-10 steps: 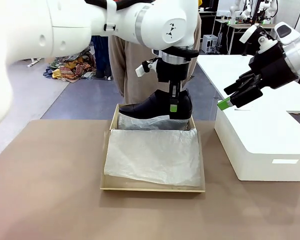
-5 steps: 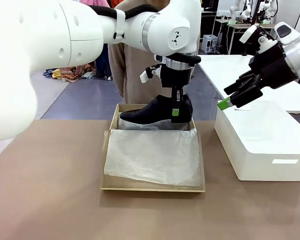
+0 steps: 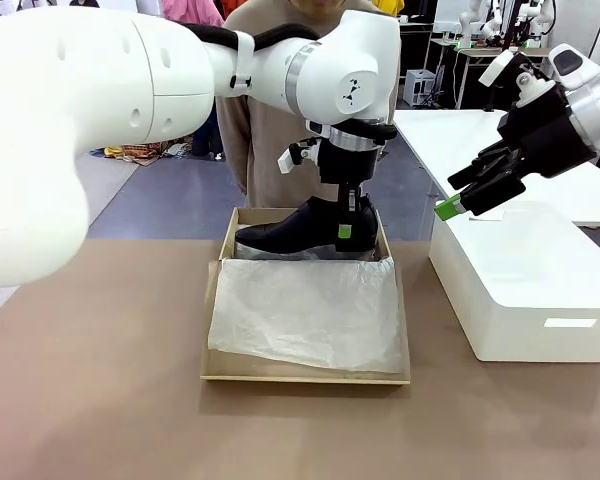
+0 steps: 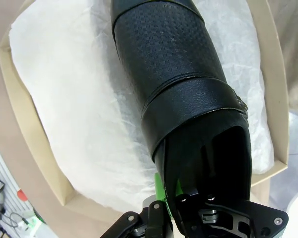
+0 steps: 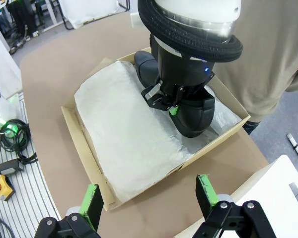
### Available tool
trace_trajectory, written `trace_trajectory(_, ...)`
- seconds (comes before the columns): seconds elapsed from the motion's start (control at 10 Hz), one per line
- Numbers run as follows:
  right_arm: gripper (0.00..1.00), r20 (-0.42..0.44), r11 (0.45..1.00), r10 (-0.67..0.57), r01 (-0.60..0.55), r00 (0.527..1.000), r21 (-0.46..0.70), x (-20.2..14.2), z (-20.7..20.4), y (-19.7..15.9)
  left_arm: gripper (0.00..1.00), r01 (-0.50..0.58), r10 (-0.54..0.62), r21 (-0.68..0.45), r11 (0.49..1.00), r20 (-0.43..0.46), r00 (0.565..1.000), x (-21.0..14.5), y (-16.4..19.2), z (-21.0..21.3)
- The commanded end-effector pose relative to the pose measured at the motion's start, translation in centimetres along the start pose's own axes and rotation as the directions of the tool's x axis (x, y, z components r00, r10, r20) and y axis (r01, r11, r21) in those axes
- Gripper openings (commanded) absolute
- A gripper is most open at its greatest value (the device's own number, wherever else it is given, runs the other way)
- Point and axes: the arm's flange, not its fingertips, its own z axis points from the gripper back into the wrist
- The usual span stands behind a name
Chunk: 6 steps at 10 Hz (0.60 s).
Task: Pack the shoes into the box.
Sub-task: Place the other shoe of the Shoes into the Shoes Box.
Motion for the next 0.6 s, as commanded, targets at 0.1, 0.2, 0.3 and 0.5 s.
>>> trace_trajectory(0.1,1.0,0.024,1.0,0.01,-0.011,1.0,0.017,0.0,-0.1,-0.2,0.0,-0.053,0.054,-0.015,0.998,0.039,0.998,-0.9,-0.4,0.0)
trace_trajectory(0.2,1.0,0.024,1.0,0.01,-0.011,1.0,0.017,0.0,-0.1,-0.2,0.0,-0.036,0.038,-0.026,0.999,0.044,0.998,-1.0,-0.4,-0.3)
trace_trajectory(0.3,1.0,0.024,1.0,0.01,-0.011,1.0,0.017,0.0,-0.1,-0.2,0.0,-0.037,0.038,-0.018,0.999,0.04,0.998,-1.0,-0.5,-0.6)
trace_trajectory(0.5,1.0,0.024,1.0,0.01,-0.011,1.0,0.017,0.0,-0.1,-0.2,0.0,-0.08,0.08,0.0,0.997,0.042,0.996,-0.9,-0.4,-1.1)
